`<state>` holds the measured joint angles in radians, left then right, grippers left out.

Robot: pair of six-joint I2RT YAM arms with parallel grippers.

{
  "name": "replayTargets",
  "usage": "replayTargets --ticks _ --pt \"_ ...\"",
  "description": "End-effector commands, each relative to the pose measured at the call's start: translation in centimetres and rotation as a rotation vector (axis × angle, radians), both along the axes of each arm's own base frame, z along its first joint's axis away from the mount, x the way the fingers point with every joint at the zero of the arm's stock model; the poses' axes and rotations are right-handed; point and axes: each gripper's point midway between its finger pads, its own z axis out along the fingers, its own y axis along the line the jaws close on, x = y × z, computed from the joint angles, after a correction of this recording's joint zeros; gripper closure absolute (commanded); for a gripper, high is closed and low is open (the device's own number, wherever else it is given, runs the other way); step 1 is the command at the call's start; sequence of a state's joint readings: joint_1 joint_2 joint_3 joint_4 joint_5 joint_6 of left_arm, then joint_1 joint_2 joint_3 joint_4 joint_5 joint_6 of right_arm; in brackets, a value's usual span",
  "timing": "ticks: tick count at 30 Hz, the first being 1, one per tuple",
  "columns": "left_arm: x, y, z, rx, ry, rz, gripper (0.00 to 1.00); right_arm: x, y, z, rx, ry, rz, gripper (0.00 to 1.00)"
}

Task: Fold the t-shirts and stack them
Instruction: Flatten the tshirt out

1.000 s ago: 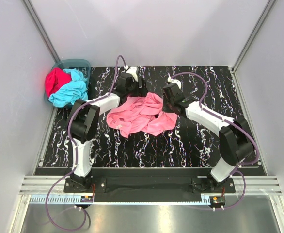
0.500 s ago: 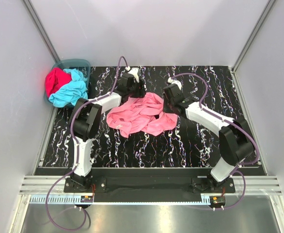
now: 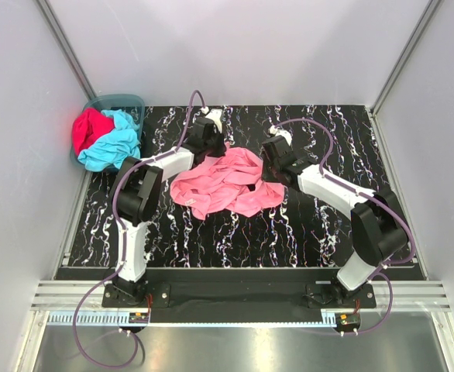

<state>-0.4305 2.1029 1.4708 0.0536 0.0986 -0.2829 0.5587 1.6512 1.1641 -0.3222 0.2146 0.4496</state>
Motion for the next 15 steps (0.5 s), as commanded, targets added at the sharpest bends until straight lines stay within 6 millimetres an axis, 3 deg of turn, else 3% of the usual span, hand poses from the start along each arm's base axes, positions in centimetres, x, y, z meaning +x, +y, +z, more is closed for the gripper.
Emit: replayTargets --ticks 1,5,6,9,15 --pt "0.6 0.7 4.5 0.002 -0.107 0.015 1.00 1.0 0.2 1.2 0.045 -0.049 -0.012 0.78" --pt "-0.1 1.8 5.1 0.034 -0.130 0.026 1.00 1.1 0.4 0.9 0.053 -0.045 -0.005 0.60" --pt "-0.1 2.0 5.6 0.032 -0.139 0.028 1.00 1.1 0.4 0.9 0.054 -0.043 -0.007 0.52" --pt "-0.1 2.6 5.9 0.028 -0.148 0.042 1.00 1.0 0.5 1.2 0.069 -0.046 -0.007 0.44" --pt "-0.3 2.6 6.0 0.016 -0.149 0.044 1.00 0.6 0.1 1.9 0.071 -0.061 -0.012 0.42"
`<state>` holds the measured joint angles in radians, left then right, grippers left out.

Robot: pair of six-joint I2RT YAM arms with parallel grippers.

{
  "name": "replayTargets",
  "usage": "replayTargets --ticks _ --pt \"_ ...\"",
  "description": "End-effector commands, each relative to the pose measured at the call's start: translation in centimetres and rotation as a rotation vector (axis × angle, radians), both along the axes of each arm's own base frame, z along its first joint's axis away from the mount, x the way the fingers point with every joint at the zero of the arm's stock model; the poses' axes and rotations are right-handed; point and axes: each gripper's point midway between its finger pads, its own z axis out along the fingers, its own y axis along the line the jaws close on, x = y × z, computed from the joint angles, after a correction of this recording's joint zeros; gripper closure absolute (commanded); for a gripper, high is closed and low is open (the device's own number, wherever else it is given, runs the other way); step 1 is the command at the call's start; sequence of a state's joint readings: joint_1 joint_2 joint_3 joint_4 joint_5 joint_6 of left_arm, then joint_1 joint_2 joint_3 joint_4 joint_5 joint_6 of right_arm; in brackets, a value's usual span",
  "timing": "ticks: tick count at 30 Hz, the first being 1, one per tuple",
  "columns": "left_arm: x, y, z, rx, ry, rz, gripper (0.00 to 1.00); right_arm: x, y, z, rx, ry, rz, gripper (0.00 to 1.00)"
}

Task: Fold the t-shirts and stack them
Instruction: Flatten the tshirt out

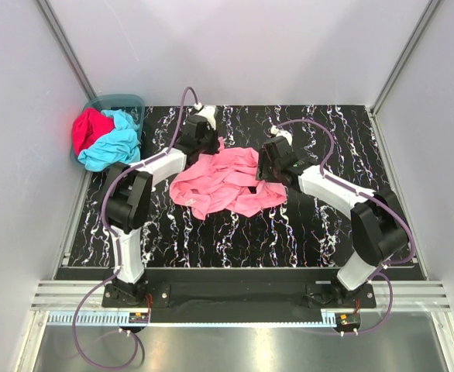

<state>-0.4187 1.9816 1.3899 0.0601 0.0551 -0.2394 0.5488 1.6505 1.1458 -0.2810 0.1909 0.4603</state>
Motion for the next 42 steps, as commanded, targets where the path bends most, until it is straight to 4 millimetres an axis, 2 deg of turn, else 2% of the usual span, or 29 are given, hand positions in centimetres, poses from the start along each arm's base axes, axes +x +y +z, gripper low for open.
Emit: replayTargets --ticks 1,5,14,17,21,22,25,26,28,29,31,32,33,35,37,38,40,41,42 --pt "0.5 0.5 2.9 -0.019 -0.080 0.018 1.00 0.3 0.0 2.1 0.039 -0.055 -0.010 0.42" --pt "0.3 0.7 2.8 -0.014 -0.081 0.020 1.00 0.0 -0.2 2.1 0.043 -0.052 -0.013 0.46" --pt "0.2 0.8 2.9 -0.015 -0.080 0.020 1.00 0.3 -0.8 3.9 0.019 -0.076 -0.033 0.49" --pt "0.0 1.0 2.9 -0.008 -0.082 0.023 1.00 0.5 -1.0 4.1 0.008 -0.081 -0.039 0.54" --pt "0.0 1.7 3.4 -0.006 -0.091 0.033 1.00 0.4 -1.1 3.7 0.003 -0.072 -0.043 0.70" --pt "0.0 1.8 3.5 -0.008 -0.092 0.035 1.00 0.4 -1.1 3.5 0.001 -0.066 -0.043 0.81" --pt "0.0 2.4 3.9 -0.008 -0.098 0.045 1.00 0.3 -1.2 3.1 -0.001 -0.058 -0.049 1.00" --pt "0.0 2.6 4.2 -0.009 -0.103 0.050 1.00 0.3 -1.3 3.2 -0.004 -0.062 -0.056 1.00" --pt "-0.1 3.3 5.3 -0.011 -0.118 0.064 1.00 0.3 -1.5 3.7 -0.004 -0.077 -0.065 1.00" --pt "-0.2 3.6 6.4 -0.018 -0.135 0.069 1.00 0.4 -1.7 3.9 -0.006 -0.085 -0.074 1.00" --pt "-0.3 4.3 7.8 -0.017 -0.159 0.083 1.00 0.4 -2.1 5.2 0.002 -0.115 -0.097 1.00" --pt "-0.6 4.7 9.5 -0.024 -0.188 0.089 1.00 0.6 -2.5 5.8 -0.003 -0.136 -0.114 1.00" --pt "-0.9 4.9 10.2 -0.018 -0.202 0.088 1.00 0.6 -2.7 6.6 0.001 -0.156 -0.124 1.00" --pt "-1.4 5.8 13.3 -0.016 -0.255 0.118 1.00 0.6 -3.6 8.9 0.007 -0.216 -0.158 1.00" --pt "-2.0 6.6 15.3 -0.008 -0.287 0.138 1.00 0.3 -4.4 11.7 0.028 -0.280 -0.179 1.00" --pt "-2.8 7.0 17.4 -0.017 -0.318 0.146 1.00 0.2 -4.8 12.8 0.028 -0.309 -0.192 1.00" --pt "-3.8 7.8 19.4 -0.026 -0.345 0.165 1.00 -0.5 -5.7 16.3 0.063 -0.386 -0.210 1.00" --pt "-5.1 8.3 21.6 -0.047 -0.384 0.176 1.00 -0.8 -6.0 17.4 0.073 -0.412 -0.213 1.00" --pt "-5.8 8.5 22.6 -0.063 -0.401 0.178 1.00 -1.6 -6.5 19.5 0.102 -0.459 -0.219 1.00"
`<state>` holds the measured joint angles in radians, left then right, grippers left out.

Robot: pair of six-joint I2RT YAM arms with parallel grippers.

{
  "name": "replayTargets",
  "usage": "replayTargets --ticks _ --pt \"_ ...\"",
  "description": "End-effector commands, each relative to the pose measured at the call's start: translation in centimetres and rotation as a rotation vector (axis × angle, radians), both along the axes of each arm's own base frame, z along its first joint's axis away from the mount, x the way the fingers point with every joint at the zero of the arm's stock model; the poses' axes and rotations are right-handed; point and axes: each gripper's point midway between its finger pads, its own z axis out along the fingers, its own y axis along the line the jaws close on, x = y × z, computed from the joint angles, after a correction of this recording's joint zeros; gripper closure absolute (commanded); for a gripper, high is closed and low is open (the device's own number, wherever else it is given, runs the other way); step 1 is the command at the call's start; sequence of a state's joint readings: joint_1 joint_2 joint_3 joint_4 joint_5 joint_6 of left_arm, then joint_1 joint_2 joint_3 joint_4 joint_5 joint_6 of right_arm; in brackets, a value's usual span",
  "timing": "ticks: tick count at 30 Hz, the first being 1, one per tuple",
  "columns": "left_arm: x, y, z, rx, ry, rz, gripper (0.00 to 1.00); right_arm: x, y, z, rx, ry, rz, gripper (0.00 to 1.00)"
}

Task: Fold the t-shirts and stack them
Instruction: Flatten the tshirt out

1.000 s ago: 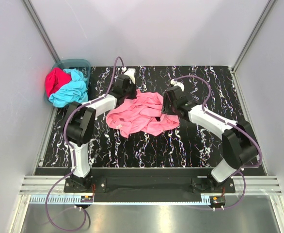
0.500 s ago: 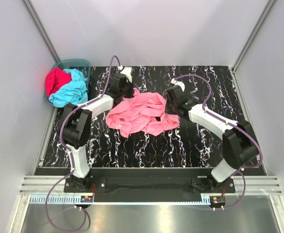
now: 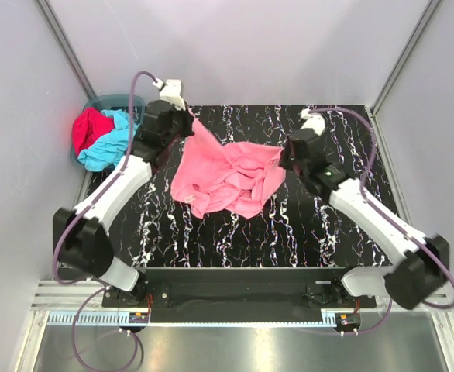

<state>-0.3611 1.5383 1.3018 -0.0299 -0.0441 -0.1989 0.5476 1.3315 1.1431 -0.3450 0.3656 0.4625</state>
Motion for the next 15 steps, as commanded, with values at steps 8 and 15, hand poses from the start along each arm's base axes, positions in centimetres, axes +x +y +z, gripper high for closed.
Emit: replayTargets --ticks 8,15 --pt "-9.4 5.1 17.4 -0.109 -0.330 0.085 1.00 -3.9 -5.2 15.1 0.133 -0.374 -0.104 1.00" --pt "-15.1 8.6 25.0 -0.132 -0.465 0.152 1.00 -6.2 -7.9 18.3 0.172 -0.470 -0.181 1.00"
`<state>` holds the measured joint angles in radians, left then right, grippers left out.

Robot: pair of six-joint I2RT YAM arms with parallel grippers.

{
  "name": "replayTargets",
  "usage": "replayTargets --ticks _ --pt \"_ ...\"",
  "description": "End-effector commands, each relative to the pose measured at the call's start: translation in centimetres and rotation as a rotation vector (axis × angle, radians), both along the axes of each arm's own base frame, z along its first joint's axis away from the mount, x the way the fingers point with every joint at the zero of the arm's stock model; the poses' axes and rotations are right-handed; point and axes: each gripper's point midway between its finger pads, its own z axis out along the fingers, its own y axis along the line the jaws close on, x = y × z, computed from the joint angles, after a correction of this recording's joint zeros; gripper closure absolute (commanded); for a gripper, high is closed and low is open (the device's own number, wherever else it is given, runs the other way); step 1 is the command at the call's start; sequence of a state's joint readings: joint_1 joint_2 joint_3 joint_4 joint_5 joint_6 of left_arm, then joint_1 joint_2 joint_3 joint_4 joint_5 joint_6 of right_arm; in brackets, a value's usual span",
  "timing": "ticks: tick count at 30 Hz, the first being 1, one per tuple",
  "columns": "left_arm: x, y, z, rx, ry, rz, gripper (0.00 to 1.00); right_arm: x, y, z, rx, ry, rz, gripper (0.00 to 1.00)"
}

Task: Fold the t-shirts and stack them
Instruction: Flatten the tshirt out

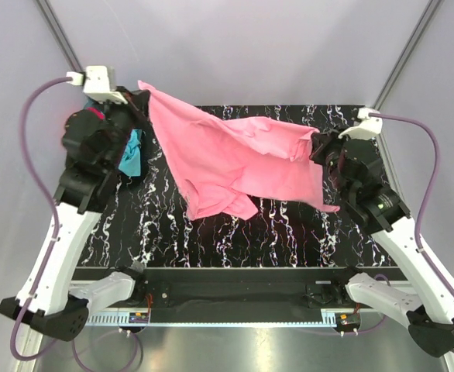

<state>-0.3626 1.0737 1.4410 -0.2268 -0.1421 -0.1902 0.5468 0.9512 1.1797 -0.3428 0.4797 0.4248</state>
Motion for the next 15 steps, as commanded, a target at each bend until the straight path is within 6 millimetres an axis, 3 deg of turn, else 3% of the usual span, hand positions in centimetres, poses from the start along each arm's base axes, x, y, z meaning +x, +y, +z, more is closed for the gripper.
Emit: replayTargets --ticks 1,5,10,15 --pt "-2.9 2.4 4.4 -0.014 -0.083 0.065 1.00 -0.8 -2.5 3.6 0.038 -0.097 -0.103 1.00" --pt "-5.2 3.5 6.9 -0.032 -0.131 0.080 1.00 -1.8 -4.1 5.1 0.067 -0.147 -0.156 1.00" --pt "-6.9 3.7 9.6 -0.053 -0.171 0.056 1.00 -3.7 -5.9 8.4 0.105 -0.227 -0.185 1.00" --pt "-9.0 4.0 12.0 -0.086 -0.212 0.032 1.00 -5.7 -7.4 10.1 0.162 -0.285 -0.205 1.00"
